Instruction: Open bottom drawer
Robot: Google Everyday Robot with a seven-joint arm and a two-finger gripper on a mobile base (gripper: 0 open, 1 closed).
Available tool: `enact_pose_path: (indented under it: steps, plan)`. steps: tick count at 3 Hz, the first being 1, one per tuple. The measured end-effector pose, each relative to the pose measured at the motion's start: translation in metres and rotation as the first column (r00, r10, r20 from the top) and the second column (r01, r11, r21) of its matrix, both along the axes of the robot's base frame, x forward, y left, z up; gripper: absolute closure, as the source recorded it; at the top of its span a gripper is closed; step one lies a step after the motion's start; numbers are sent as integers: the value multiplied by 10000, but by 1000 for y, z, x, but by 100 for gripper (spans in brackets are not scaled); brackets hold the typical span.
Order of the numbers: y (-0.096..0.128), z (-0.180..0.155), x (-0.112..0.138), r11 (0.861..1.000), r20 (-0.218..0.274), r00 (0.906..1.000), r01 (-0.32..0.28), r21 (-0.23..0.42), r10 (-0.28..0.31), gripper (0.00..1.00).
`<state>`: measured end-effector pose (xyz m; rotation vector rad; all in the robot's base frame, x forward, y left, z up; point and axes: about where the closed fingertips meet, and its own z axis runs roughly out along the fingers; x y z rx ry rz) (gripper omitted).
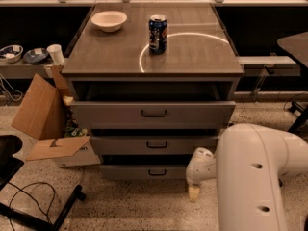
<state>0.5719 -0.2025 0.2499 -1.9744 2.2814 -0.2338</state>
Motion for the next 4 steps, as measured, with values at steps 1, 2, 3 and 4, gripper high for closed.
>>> enact_pose_path:
  steps: [1,2,3,4]
  plan:
    - [6,-29,17,9986,-97,9986,-522,126,524,0]
    - [14,-44,30,9961,-123,9962,-859,202,862,0]
    - [24,-57,44,9938,-204,9938,-1086,255,1091,0]
    - [27,-69,55,9930,-361,9925,-1163,226,1171,26]
